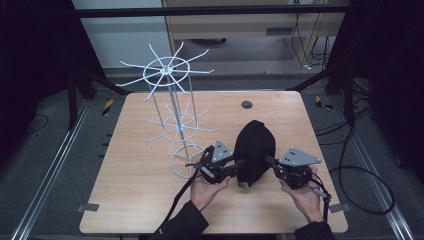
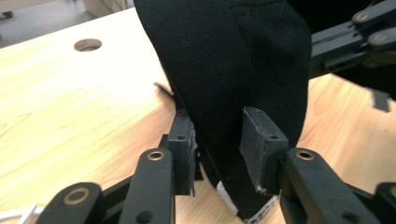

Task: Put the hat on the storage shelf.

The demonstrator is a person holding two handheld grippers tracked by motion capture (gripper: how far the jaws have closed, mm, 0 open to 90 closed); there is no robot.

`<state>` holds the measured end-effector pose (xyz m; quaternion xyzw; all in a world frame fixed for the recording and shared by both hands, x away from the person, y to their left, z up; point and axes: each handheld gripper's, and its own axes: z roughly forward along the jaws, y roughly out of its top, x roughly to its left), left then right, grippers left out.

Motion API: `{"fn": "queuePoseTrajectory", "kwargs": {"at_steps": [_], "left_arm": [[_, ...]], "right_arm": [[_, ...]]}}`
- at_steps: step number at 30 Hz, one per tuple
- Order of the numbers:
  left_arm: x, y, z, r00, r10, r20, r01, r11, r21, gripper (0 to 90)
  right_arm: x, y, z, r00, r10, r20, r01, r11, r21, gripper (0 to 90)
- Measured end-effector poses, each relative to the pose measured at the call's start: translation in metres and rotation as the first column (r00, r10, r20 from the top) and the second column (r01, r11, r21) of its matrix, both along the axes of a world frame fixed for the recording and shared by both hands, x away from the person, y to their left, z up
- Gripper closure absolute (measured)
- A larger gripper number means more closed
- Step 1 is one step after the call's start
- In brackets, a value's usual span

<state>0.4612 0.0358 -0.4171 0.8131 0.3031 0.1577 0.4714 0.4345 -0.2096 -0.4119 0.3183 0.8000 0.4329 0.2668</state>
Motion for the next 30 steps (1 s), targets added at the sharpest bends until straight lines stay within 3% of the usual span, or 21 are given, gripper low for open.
{"fn": "queuePoseTrajectory", "kwargs": {"at_steps": [4, 7, 11, 20, 23, 30], "left_arm": [[-0.001, 0.002, -0.006, 0.9995, 0.028, 0.014, -0.028, 0.9991, 0.03, 63.5], [-0.004, 0.005, -0.015, 0.9963, 0.075, 0.044, -0.078, 0.9945, 0.071, 62.6], [-0.005, 0.01, -0.023, 0.9932, 0.099, 0.061, -0.105, 0.99, 0.095, 62.8], [-0.004, 0.017, -0.035, 0.9906, 0.128, 0.048, -0.133, 0.9839, 0.12, 61.1], [-0.004, 0.02, -0.04, 0.9891, 0.142, 0.038, -0.146, 0.9808, 0.129, 60.8], [-0.008, 0.03, -0.043, 0.9913, 0.129, 0.023, -0.131, 0.9806, 0.145, 57.5]], "right_arm": [[0.004, 0.006, -0.001, 0.9999, 0.0, -0.013, 0.0, 0.9999, -0.016, 89.3], [0.01, 0.015, -0.002, 0.9998, 0.0, -0.022, -0.001, 0.9991, -0.043, 88.8], [0.012, 0.02, -0.006, 0.9999, 0.003, -0.015, -0.003, 0.9988, -0.048, 88.4], [0.021, 0.031, -0.011, 0.9997, 0.022, -0.008, -0.023, 0.9991, -0.035, 88.1], [0.028, 0.04, -0.017, 0.9997, 0.022, -0.013, -0.023, 0.9984, -0.051, 88.0], [0.03, 0.037, -0.017, 1.0, -0.008, 0.0, 0.008, 1.0, -0.004, 81.5]]}}
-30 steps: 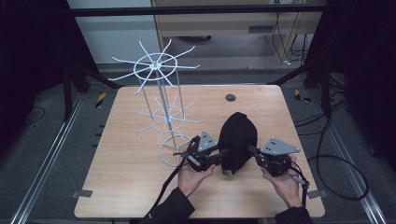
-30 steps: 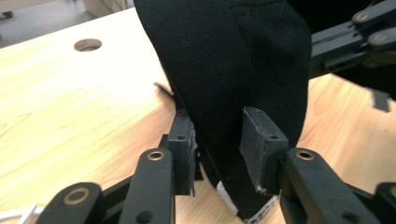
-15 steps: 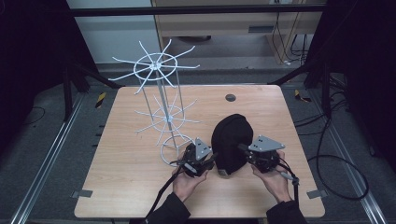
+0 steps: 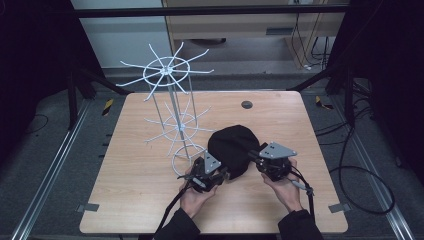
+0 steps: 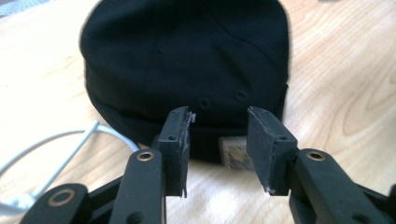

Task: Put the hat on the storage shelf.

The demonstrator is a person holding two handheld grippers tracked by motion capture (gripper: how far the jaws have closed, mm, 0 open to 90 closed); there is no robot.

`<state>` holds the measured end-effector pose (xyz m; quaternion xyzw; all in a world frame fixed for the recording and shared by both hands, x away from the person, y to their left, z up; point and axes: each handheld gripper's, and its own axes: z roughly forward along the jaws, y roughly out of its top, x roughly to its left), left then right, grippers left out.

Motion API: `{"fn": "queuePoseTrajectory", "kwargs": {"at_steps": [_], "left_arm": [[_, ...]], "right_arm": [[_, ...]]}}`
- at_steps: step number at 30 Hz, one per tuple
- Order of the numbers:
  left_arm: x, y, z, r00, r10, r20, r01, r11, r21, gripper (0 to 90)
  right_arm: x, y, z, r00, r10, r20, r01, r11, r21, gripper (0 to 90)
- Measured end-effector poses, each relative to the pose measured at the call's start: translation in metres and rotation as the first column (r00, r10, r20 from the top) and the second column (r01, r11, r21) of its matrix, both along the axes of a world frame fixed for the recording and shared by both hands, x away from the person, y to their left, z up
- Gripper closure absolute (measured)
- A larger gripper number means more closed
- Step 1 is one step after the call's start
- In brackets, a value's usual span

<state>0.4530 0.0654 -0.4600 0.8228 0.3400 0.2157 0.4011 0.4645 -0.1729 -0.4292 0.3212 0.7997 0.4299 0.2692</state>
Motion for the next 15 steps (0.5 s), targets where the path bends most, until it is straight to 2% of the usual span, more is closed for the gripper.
{"fn": "queuePoseTrajectory", "kwargs": {"at_steps": [1, 3, 4, 5, 7, 9, 12, 15], "left_arm": [[-0.004, 0.005, 0.003, 0.9999, -0.012, 0.003, 0.012, 0.9999, 0.013, 56.1], [-0.007, 0.008, 0.005, 0.9999, -0.015, 0.001, 0.015, 0.9999, 0.006, 54.6], [-0.009, 0.011, 0.007, 0.9997, -0.023, 0.002, 0.023, 0.9997, -0.004, 54.6], [-0.013, 0.017, 0.01, 0.9995, -0.033, 0.006, 0.033, 0.9994, -0.01, 51.6], [-0.016, 0.021, 0.011, 0.9994, -0.036, 0.003, 0.036, 0.9993, -0.013, 48.7], [-0.022, 0.032, 0.013, 0.9981, -0.061, -0.004, 0.061, 0.9973, -0.041, 45.3], [-0.029, 0.04, 0.014, 0.9977, -0.067, 0.001, 0.067, 0.9966, -0.047, 42.4], [-0.036, 0.054, 0.015, 0.9981, -0.061, 0.011, 0.062, 0.9967, -0.052, 40.7]], "right_arm": [[-0.001, -0.005, 0.003, 0.9996, -0.026, 0.011, 0.025, 0.9992, 0.029, 75.7], [-0.001, -0.007, 0.004, 0.9994, -0.033, 0.01, 0.032, 0.9982, 0.051, 71.3], [-0.001, -0.007, 0.004, 0.9994, -0.033, 0.01, 0.032, 0.9982, 0.051, 71.3], [0.001, -0.007, 0.004, 0.9989, -0.046, 0.005, 0.045, 0.9964, 0.072, 64.3], [0.003, -0.007, 0.004, 0.9988, -0.048, 0.005, 0.048, 0.9961, 0.075, 61.0], [0.011, -0.004, 0.0, 0.9978, -0.066, -0.005, 0.066, 0.9935, 0.093, 51.3], [0.017, -0.002, -0.002, 0.9969, -0.076, -0.021, 0.077, 0.9924, 0.096, 46.8], [0.026, 0.004, -0.007, 0.9952, -0.088, -0.044, 0.091, 0.9929, 0.077, 42.9]]}}
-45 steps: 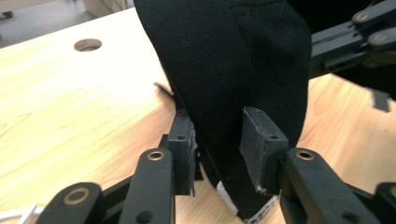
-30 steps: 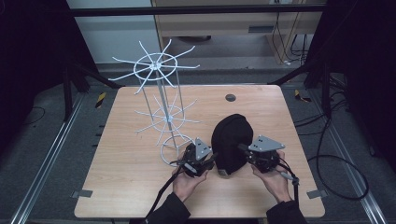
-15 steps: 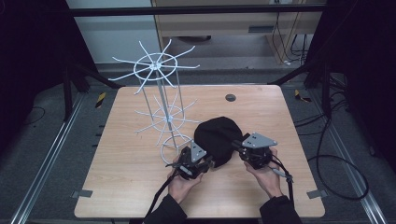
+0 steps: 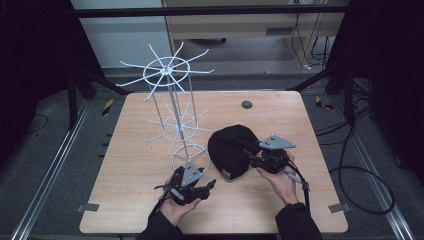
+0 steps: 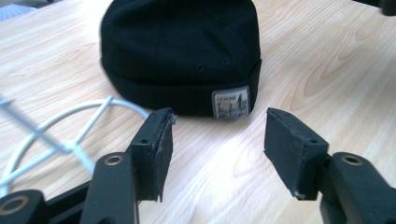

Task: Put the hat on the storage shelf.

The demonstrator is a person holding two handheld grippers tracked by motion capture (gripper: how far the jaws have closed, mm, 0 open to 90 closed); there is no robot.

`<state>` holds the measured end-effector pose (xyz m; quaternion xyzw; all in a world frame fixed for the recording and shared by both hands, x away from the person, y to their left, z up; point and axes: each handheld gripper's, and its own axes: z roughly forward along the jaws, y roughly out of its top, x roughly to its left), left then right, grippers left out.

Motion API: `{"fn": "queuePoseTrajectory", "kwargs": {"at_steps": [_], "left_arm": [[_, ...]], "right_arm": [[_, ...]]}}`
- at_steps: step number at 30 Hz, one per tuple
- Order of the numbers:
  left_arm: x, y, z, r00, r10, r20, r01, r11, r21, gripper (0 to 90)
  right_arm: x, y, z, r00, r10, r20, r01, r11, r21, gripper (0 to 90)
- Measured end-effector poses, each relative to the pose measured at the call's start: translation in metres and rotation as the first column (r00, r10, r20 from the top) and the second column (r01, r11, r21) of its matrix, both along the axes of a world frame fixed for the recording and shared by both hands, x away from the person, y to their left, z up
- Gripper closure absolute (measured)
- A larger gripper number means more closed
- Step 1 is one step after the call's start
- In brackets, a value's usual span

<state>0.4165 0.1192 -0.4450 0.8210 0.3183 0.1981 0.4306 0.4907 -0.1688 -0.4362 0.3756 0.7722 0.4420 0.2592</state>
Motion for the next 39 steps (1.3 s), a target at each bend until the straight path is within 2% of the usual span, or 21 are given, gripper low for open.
{"fn": "queuePoseTrajectory", "kwargs": {"at_steps": [2, 3, 6, 8, 14, 17, 19, 20, 21, 22, 24, 25, 28, 29, 31, 32, 33, 34, 35, 38, 39], "left_arm": [[-0.005, 0.018, 0.002, 0.9997, 0.019, -0.017, -0.02, 0.9993, -0.031, 38.6], [-0.005, 0.018, 0.002, 0.9997, 0.019, -0.017, -0.02, 0.9993, -0.031, 38.4], [-0.01, 0.043, 0.004, 0.9982, 0.059, 0.0, -0.059, 0.998, -0.023, 37.0], [-0.012, 0.051, 0.004, 0.9976, 0.069, 0.0, -0.069, 0.9974, -0.02, 36.8], [-0.022, 0.087, 0.004, 0.9925, 0.12, 0.024, -0.12, 0.9928, 0.006, 35.1], [-0.024, 0.105, 0.004, 0.9858, 0.166, 0.025, -0.166, 0.9861, -0.014, 34.9], [-0.021, 0.122, 0.005, 0.9762, 0.216, 0.025, -0.215, 0.976, -0.037, 35.1], [-0.021, 0.122, 0.005, 0.9762, 0.216, 0.025, -0.215, 0.976, -0.037, 35.2], [-0.018, 0.132, 0.005, 0.968, 0.25, 0.023, -0.248, 0.967, -0.058, 35.4], [-0.018, 0.132, 0.005, 0.968, 0.25, 0.023, -0.248, 0.967, -0.058, 35.5], [-0.015, 0.145, 0.003, 0.9568, 0.29, 0.02, -0.288, 0.9555, -0.063, 35.6], [-0.015, 0.145, 0.003, 0.9568, 0.29, 0.02, -0.288, 0.9555, -0.063, 35.7], [-0.012, 0.159, 0.001, 0.9411, 0.338, 0.003, -0.337, 0.9378, -0.085, 35.8], [-0.012, 0.159, 0.001, 0.9411, 0.338, 0.003, -0.337, 0.9378, -0.085, 35.8], [-0.01, 0.167, 0.0, 0.9323, 0.362, 0.002, -0.36, 0.9285, -0.091, 35.9], [-0.007, 0.172, -0.001, 0.9242, 0.382, -0.007, -0.381, 0.9199, -0.094, 35.9], [-0.007, 0.172, -0.001, 0.9242, 0.382, -0.007, -0.381, 0.9199, -0.094, 35.9], [-0.006, 0.177, -0.002, 0.9168, 0.399, -0.009, -0.398, 0.9125, -0.093, 35.9], [-0.006, 0.177, -0.002, 0.9168, 0.399, -0.009, -0.398, 0.9125, -0.093, 35.9], [-0.003, 0.186, -0.004, 0.9024, 0.431, -0.011, -0.429, 0.8968, -0.107, 35.7], [-0.003, 0.186, -0.004, 0.9024, 0.431, -0.011, -0.429, 0.8968, -0.107, 35.6]], "right_arm": [[0.009, 0.005, -0.002, 0.9999, 0.0, -0.012, 0.0, 0.9999, -0.015, 41.0], [0.009, 0.005, -0.002, 0.9999, 0.0, -0.012, 0.0, 0.9999, -0.015, 41.0], [0.02, 0.013, -0.004, 0.9997, 0.005, -0.024, -0.006, 0.9997, -0.022, 40.4], [0.022, 0.014, -0.005, 0.9995, 0.004, -0.03, -0.005, 0.9998, -0.02, 40.7], [0.034, 0.016, -0.017, 0.9967, -0.008, -0.081, 0.006, 0.9996, -0.027, 51.1], [0.036, 0.016, -0.019, 0.9936, 0.013, -0.112, -0.019, 0.9985, -0.051, 65.0], [0.036, 0.017, -0.02, 0.9884, 0.016, -0.151, -0.025, 0.998, -0.058, 79.2], [0.036, 0.017, -0.02, 0.9884, 0.016, -0.151, -0.025, 0.998, -0.058, 79.2], [0.035, 0.018, -0.02, 0.9875, 0.018, -0.156, -0.031, 0.9967, -0.075, 87.5], [0.035, 0.018, -0.02, 0.9875, 0.018, -0.156, -0.031, 0.9967, -0.075, 87.5], [0.033, 0.017, -0.017, 0.989, 0.021, -0.146, -0.033, 0.9962, -0.08, 88.8], [0.032, 0.017, -0.016, 0.9897, 0.019, -0.142, -0.031, 0.9964, -0.079, 88.8], [0.027, 0.012, -0.01, 0.9938, 0.021, -0.109, -0.029, 0.9966, -0.077, 89.0], [0.027, 0.012, -0.01, 0.9938, 0.021, -0.109, -0.029, 0.9966, -0.077, 89.0], [0.022, 0.006, -0.004, 0.9963, 0.024, -0.083, -0.029, 0.9978, -0.059, 89.0], [0.016, -0.001, 0.002, 0.9981, 0.027, -0.056, -0.029, 0.9991, -0.03, 89.0], [0.016, -0.001, 0.002, 0.9981, 0.027, -0.056, -0.029, 0.9991, -0.03, 89.0], [0.01, -0.007, 0.007, 0.9992, 0.029, -0.028, -0.029, 0.9995, -0.008, 89.0], [0.01, -0.007, 0.007, 0.9992, 0.029, -0.028, -0.029, 0.9995, -0.008, 89.0], [-0.002, -0.02, 0.019, 0.9995, 0.024, 0.023, -0.024, 0.9993, 0.03, 89.0], [-0.002, -0.02, 0.019, 0.9995, 0.024, 0.023, -0.024, 0.9993, 0.03, 89.0]]}}
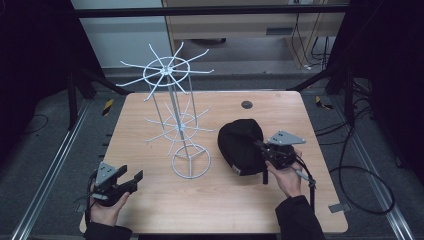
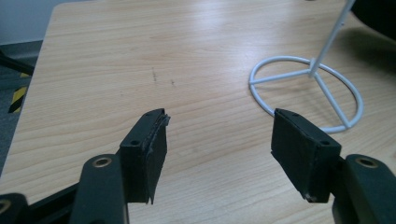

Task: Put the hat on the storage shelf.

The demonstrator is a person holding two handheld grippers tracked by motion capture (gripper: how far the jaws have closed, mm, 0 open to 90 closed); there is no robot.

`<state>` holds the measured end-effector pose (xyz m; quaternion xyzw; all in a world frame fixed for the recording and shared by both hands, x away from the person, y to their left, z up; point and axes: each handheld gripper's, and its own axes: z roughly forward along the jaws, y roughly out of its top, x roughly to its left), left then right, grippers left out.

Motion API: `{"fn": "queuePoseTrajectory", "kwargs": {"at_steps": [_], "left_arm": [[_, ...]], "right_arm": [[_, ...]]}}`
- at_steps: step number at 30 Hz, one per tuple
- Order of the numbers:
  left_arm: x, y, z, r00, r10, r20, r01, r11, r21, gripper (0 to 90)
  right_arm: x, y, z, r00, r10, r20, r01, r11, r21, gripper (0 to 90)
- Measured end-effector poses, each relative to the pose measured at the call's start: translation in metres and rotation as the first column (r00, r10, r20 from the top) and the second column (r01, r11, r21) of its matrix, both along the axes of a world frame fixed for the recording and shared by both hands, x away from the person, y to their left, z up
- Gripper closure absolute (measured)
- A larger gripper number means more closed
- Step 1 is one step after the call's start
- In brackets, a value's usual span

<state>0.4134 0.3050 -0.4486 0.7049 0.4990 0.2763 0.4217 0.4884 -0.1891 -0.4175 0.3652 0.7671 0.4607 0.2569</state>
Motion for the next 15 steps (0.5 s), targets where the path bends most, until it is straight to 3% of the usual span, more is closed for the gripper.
{"fn": "queuePoseTrajectory", "kwargs": {"at_steps": [1, 3, 6, 7, 8, 12, 15], "left_arm": [[0.001, 0.002, 0.0, 1.0, 0.008, 0.0, -0.008, 1.0, 0.0, 35.5], [0.001, 0.005, -0.001, 0.9998, 0.022, 0.004, -0.022, 0.9998, 0.0, 35.4], [0.003, 0.009, -0.004, 0.9993, 0.038, 0.007, -0.038, 0.9993, 0.008, 34.9], [0.003, 0.01, -0.005, 0.9991, 0.041, 0.005, -0.041, 0.9991, 0.008, 34.9], [0.004, 0.011, -0.006, 0.9989, 0.048, -0.001, -0.048, 0.9989, -0.002, 34.3], [0.006, 0.012, -0.01, 0.9987, 0.049, -0.014, -0.049, 0.9988, -0.004, 33.9], [0.007, 0.011, -0.011, 0.9991, 0.041, -0.009, -0.041, 0.999, 0.02, 33.5]], "right_arm": [[-0.006, -0.006, 0.006, 0.9996, -0.006, 0.027, 0.006, 0.9996, 0.026, 89.1], [-0.008, -0.008, 0.008, 0.9992, -0.008, 0.04, 0.006, 0.9994, 0.033, 89.0], [-0.017, -0.021, 0.024, 0.9957, -0.021, 0.09, 0.013, 0.9956, 0.092, 89.1], [-0.017, -0.021, 0.024, 0.9957, -0.021, 0.09, 0.013, 0.9956, 0.092, 89.1], [-0.022, -0.026, 0.031, 0.9928, -0.027, 0.117, 0.012, 0.9923, 0.123, 89.0], [-0.029, -0.031, 0.041, 0.9879, -0.029, 0.153, 0.006, 0.9885, 0.151, 89.1], [-0.035, -0.033, 0.051, 0.9814, -0.031, 0.189, -0.003, 0.9843, 0.177, 89.0]]}}
